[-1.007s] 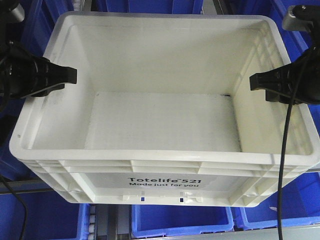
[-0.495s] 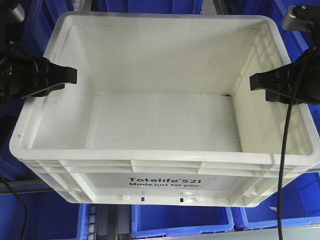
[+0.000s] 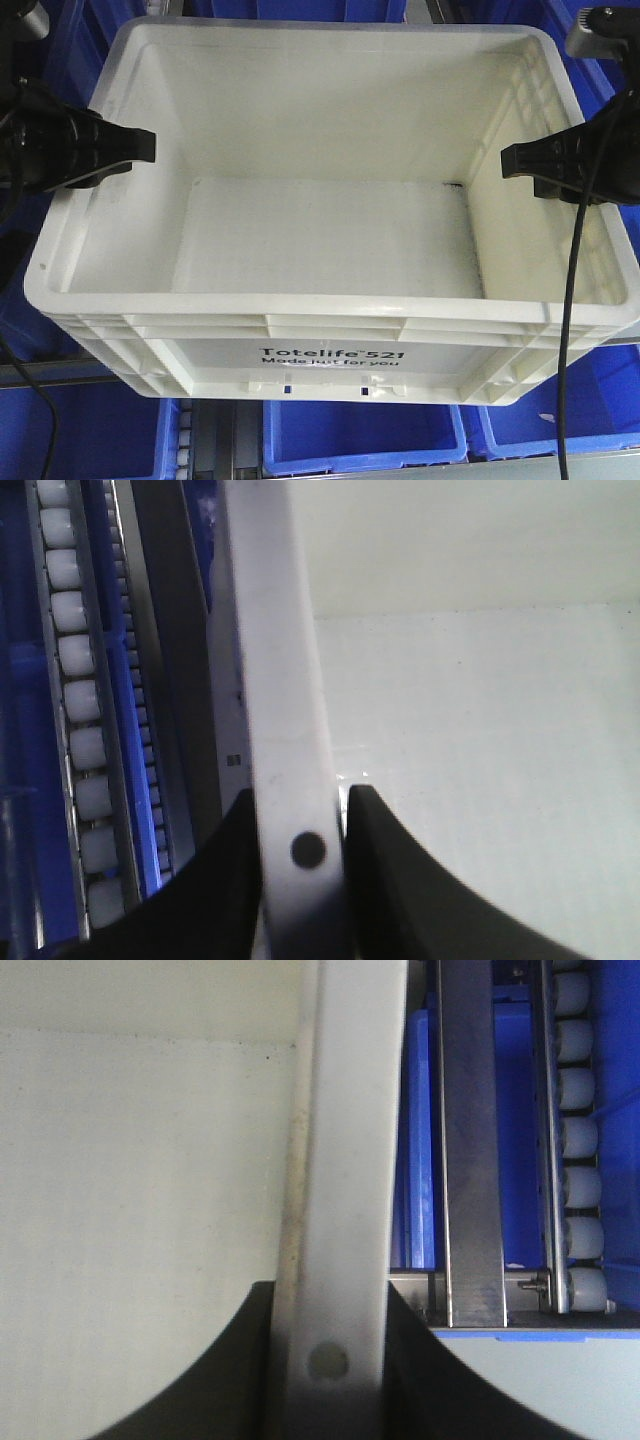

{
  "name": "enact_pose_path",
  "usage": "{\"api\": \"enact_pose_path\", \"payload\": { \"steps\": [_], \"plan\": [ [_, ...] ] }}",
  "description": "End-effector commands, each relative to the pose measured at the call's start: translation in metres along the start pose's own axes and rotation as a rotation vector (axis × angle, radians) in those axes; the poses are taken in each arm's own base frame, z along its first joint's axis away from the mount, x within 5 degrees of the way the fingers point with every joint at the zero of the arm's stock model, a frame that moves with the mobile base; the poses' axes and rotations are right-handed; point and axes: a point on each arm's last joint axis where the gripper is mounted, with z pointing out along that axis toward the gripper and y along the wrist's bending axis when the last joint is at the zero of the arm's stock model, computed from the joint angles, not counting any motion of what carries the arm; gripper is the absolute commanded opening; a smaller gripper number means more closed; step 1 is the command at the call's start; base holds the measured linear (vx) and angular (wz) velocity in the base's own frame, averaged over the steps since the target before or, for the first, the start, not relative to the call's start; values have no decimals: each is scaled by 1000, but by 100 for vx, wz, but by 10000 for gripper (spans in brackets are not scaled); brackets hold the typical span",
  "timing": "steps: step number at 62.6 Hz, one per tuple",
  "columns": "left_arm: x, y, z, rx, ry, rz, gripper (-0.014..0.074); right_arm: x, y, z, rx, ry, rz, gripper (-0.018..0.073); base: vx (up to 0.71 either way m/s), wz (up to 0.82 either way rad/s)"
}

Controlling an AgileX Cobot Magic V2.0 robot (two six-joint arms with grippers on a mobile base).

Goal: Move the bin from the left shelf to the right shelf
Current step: 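Hold the crate while the base approaches the blue-bin shelf, then push the crate forward onto the roller shelf with both grippers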

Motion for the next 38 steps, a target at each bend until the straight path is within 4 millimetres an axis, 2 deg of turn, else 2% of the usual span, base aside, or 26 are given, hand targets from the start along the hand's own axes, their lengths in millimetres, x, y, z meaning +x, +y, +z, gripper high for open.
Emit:
{"api": "enact_pose_path", "payload": {
  "steps": [1,9,15,38],
  "plan": [
    [-21,-5,-23,64,-220,24,-6,-22,-11,-23,78,-243,-69,-4,0,0],
    [-24,-10,-20,108,-244,19,-6,-28,-13,-23,110,-300,-54,-4,0,0],
    [-27,-13,-10,129,-239,15,-6,-32,-14,-20,132,-323,-47,-4,0,0],
    [-40,-19,25,149,-315,17,-6,-54,-12,18,196,-398,-90,-4,0,0]
  ]
}}
